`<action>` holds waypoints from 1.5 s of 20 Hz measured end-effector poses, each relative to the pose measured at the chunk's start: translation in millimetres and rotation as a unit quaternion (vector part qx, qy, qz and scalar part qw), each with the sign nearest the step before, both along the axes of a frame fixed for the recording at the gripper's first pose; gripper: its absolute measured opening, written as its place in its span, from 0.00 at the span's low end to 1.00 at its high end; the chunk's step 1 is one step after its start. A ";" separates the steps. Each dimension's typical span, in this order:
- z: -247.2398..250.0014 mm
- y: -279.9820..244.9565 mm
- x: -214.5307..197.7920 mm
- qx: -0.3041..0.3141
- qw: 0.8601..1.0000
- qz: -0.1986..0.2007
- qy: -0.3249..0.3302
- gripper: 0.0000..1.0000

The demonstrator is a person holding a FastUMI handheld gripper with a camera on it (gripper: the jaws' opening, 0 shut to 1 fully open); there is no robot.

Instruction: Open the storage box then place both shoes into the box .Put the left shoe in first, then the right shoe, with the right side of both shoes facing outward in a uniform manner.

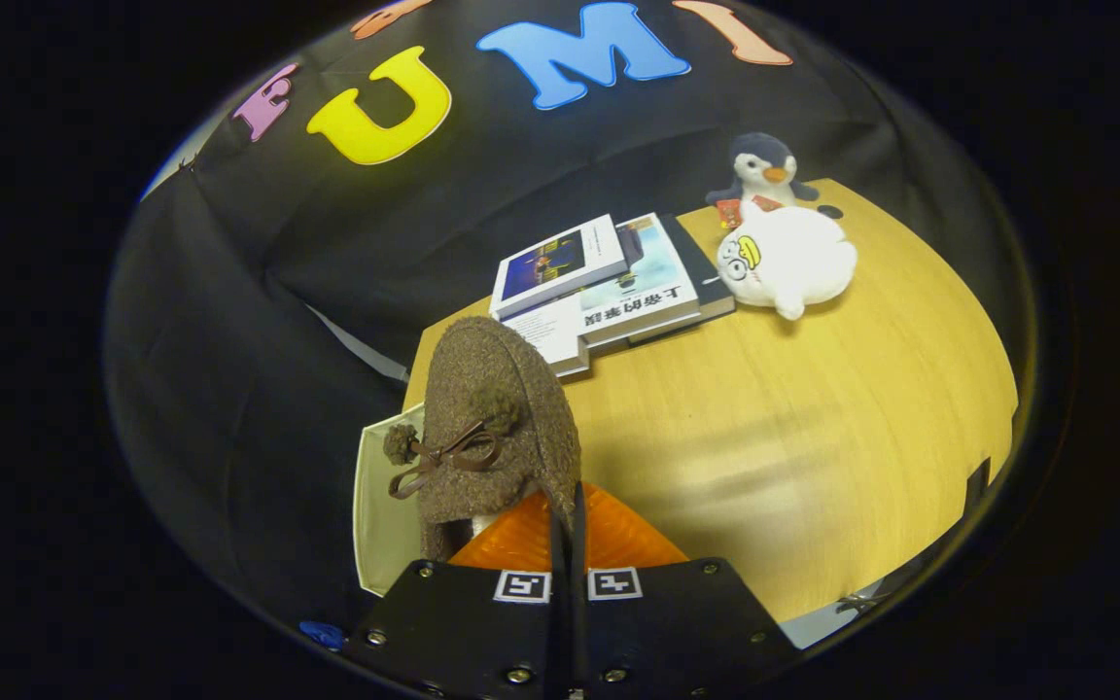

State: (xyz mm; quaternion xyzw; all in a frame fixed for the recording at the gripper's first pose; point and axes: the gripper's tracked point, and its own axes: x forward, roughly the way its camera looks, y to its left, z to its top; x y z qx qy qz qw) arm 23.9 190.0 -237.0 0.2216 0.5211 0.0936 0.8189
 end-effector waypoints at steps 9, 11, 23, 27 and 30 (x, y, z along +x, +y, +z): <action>0.8 91.2 -3.2 0.031 0.999 0.022 -0.001 0.00; -2.6 107.4 -5.2 0.033 0.999 0.025 0.001 0.00; -23.7 148.5 -14.7 0.040 0.999 0.006 0.001 0.61; -4.7 132.6 -10.2 -0.006 0.998 0.031 -0.052 0.97; 17.8 119.6 -6.2 -0.016 0.994 0.053 -0.098 0.98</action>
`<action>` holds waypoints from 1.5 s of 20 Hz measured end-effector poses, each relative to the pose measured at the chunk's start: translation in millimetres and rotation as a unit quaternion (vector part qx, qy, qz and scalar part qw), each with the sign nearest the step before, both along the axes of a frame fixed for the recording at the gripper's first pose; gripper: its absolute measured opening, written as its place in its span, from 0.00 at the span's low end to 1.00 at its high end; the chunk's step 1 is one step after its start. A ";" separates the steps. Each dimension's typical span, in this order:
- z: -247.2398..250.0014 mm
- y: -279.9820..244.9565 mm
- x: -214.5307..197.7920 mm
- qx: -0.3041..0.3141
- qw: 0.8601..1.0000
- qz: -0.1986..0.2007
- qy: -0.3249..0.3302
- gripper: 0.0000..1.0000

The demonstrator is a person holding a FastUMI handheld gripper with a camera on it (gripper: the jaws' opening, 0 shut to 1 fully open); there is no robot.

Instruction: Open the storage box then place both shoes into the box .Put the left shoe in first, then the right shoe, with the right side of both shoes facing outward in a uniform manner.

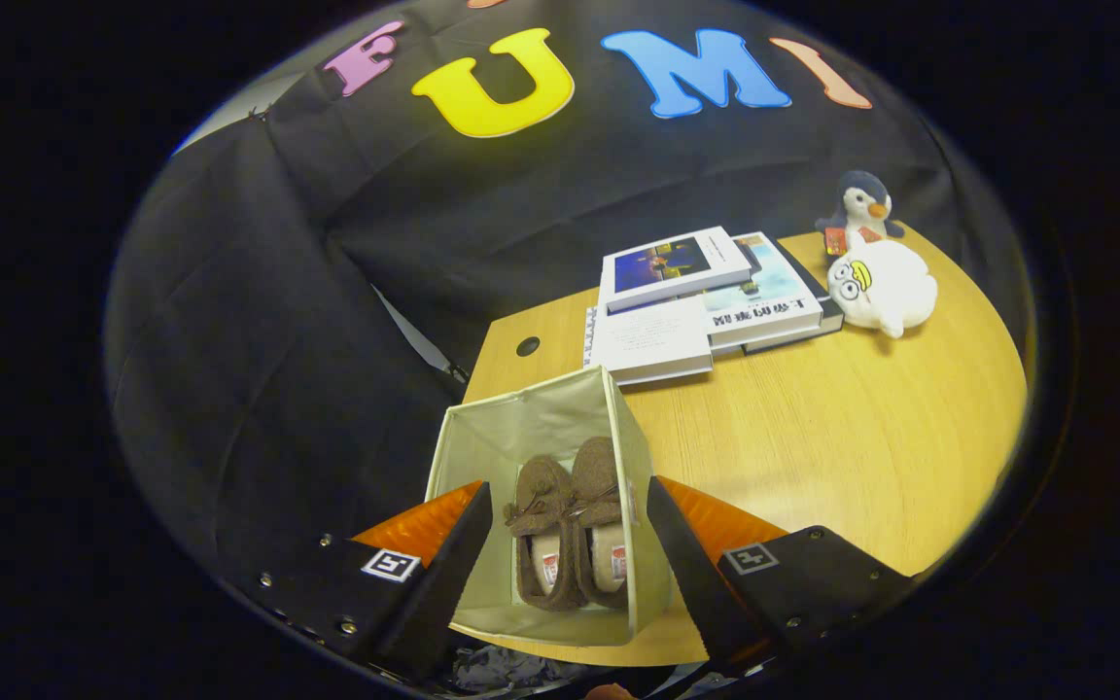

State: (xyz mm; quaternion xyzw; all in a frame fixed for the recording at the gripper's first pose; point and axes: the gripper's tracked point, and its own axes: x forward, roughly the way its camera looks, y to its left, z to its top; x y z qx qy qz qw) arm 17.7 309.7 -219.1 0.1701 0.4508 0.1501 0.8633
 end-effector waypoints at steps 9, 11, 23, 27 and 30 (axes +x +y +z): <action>64.4 -97.1 14.3 -0.048 0.991 0.030 -0.122 0.98; 73.8 -121.5 17.2 -0.060 0.988 0.031 -0.141 0.97; 116.0 -231.1 15.7 -0.088 0.964 0.008 -0.249 0.97; 122.3 -252.1 13.6 -0.109 0.957 -0.001 -0.268 0.97; 122.8 -255.4 12.7 -0.100 0.958 -0.007 -0.269 0.97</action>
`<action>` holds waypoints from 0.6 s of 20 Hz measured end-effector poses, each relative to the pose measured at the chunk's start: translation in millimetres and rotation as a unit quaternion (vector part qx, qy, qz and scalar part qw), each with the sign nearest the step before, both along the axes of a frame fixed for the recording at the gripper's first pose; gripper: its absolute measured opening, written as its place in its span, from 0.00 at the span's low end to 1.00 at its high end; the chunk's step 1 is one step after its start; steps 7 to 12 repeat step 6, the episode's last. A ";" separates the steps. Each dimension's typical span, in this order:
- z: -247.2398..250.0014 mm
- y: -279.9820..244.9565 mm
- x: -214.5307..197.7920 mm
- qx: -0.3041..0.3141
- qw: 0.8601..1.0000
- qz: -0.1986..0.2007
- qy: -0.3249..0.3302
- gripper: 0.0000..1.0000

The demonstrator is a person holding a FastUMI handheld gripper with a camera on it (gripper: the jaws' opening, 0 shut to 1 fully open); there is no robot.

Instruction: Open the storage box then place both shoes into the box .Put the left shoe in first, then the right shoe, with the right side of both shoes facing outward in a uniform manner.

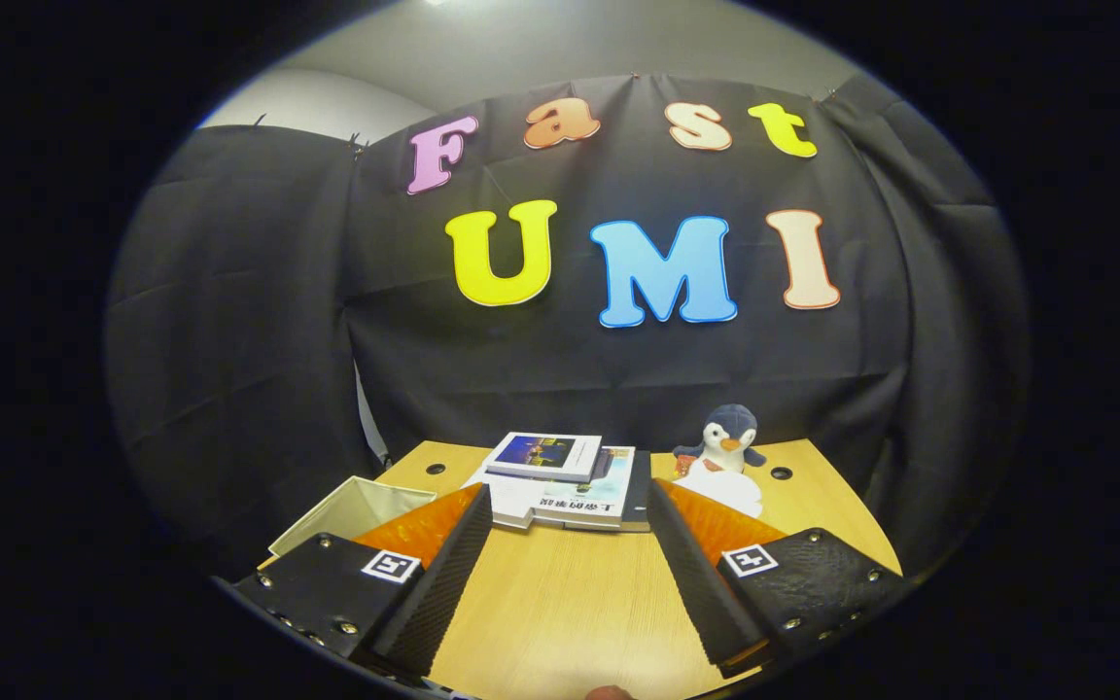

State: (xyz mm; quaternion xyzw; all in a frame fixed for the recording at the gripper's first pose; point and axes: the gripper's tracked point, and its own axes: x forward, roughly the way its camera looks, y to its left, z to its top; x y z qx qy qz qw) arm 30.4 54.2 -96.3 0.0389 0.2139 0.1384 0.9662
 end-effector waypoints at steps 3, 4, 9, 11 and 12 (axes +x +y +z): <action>0.8 -5.9 0.4 0.000 1.000 -0.006 -0.001 0.98; 2.9 -6.6 0.6 0.002 1.000 -0.007 -0.003 0.98; 3.5 -7.7 -0.2 0.007 1.000 -0.010 -0.006 0.97; 3.5 -7.7 -0.2 0.007 1.000 -0.010 -0.006 0.97; 3.5 -7.7 -0.2 0.007 1.000 -0.010 -0.006 0.97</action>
